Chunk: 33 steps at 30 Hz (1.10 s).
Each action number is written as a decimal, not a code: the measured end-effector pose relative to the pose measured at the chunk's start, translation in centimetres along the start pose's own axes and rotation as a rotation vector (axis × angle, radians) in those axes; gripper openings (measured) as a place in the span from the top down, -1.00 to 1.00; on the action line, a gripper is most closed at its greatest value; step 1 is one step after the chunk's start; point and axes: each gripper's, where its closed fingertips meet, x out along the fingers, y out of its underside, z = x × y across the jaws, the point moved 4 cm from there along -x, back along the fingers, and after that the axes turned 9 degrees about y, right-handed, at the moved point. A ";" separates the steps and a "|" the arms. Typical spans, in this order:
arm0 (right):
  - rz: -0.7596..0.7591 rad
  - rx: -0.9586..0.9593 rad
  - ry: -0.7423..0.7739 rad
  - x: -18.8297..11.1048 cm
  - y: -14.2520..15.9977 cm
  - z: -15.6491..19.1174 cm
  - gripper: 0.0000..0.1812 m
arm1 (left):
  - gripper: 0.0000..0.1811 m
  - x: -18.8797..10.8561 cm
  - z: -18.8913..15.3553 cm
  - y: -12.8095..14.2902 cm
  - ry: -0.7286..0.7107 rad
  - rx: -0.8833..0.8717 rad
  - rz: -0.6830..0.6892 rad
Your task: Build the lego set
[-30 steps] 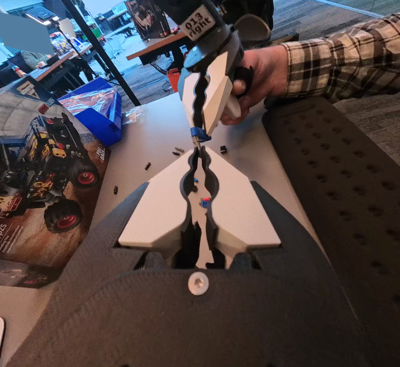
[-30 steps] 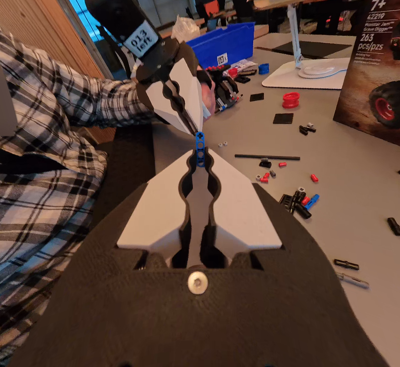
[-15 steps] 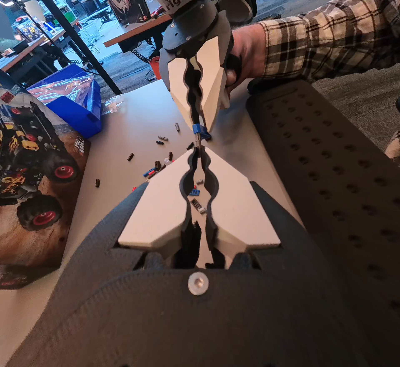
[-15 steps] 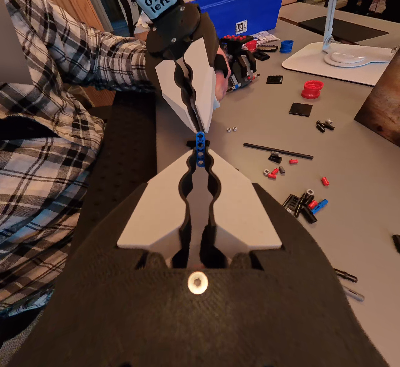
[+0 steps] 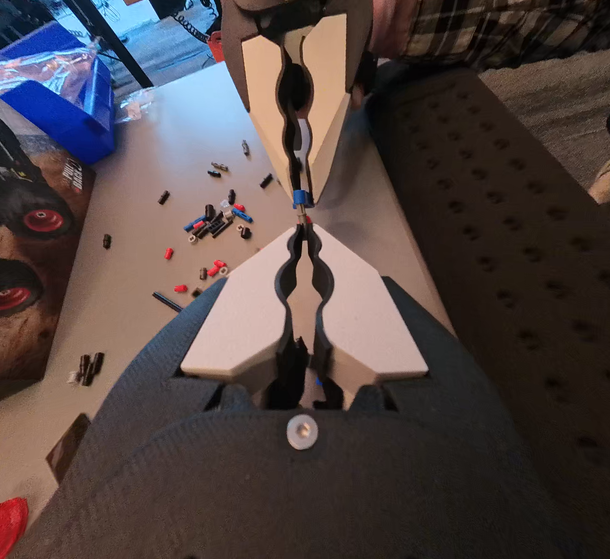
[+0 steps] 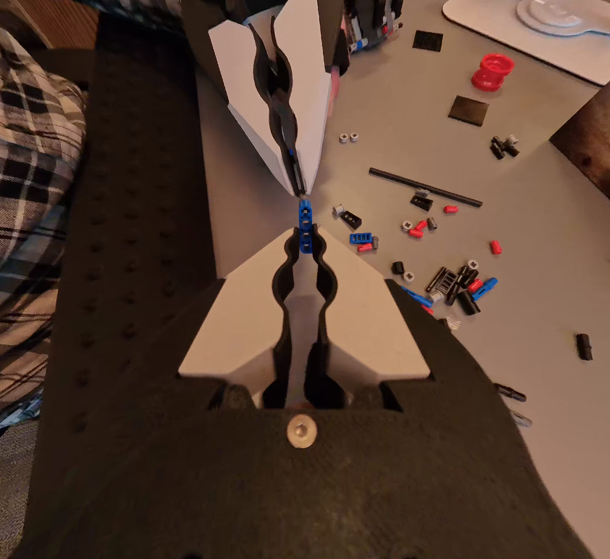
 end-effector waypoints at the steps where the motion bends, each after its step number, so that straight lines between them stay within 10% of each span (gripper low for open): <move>1: 0.017 -0.004 -0.001 0.2 0.2 0.1 0.95 | 1.00 0.1 -0.2 0.2 0.003 -0.002 0.009; 33: 0.143 -0.039 0.005 2.5 1.8 1.2 0.94 | 0.97 1.7 -1.2 2.6 -0.064 0.058 0.253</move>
